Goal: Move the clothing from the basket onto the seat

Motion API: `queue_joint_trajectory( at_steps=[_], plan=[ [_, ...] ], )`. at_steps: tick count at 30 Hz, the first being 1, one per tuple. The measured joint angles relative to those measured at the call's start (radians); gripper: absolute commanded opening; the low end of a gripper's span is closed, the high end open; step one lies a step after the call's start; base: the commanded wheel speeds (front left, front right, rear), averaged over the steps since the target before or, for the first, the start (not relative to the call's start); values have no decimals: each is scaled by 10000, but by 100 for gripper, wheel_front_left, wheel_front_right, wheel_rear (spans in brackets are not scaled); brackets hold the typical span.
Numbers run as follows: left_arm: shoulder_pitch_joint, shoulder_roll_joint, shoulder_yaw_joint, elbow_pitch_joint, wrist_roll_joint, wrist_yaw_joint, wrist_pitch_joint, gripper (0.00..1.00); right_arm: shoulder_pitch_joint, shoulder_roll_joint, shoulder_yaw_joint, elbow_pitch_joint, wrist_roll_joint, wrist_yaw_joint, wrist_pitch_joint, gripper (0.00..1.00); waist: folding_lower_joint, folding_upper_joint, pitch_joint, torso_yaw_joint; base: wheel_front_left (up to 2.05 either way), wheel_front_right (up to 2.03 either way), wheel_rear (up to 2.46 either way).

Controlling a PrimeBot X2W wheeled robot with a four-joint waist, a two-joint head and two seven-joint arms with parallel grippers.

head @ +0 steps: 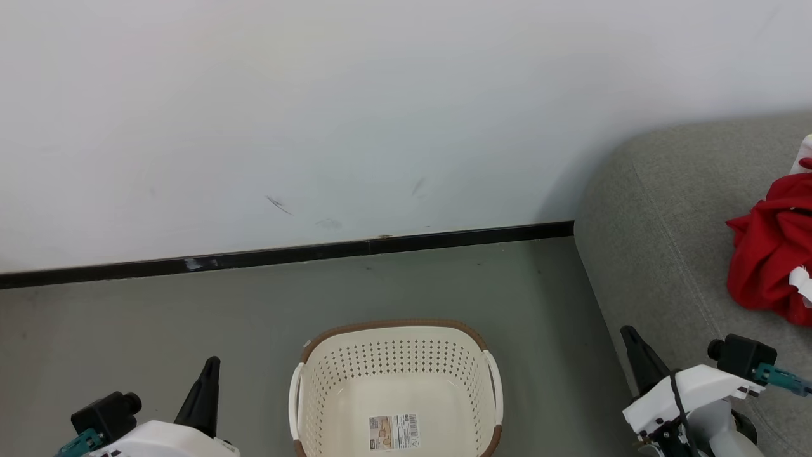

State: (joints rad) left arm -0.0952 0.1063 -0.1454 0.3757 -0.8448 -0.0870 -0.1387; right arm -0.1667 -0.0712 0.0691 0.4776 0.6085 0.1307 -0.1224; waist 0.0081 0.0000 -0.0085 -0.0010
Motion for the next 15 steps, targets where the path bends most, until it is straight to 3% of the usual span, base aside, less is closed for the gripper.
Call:
queue_joint_trajectory(
  at_steps=[8,15],
  plan=[
    [0,-69,265,-144,-848,-44,305,0,44,31,-267,-247,1091,0,303,0,69,0,-65,-1,0,0,0],
    [1,-136,489,-247,-1597,-50,581,0,103,67,-483,-483,2050,0,525,0,93,0,-110,-1,0,0,0]
  ],
)
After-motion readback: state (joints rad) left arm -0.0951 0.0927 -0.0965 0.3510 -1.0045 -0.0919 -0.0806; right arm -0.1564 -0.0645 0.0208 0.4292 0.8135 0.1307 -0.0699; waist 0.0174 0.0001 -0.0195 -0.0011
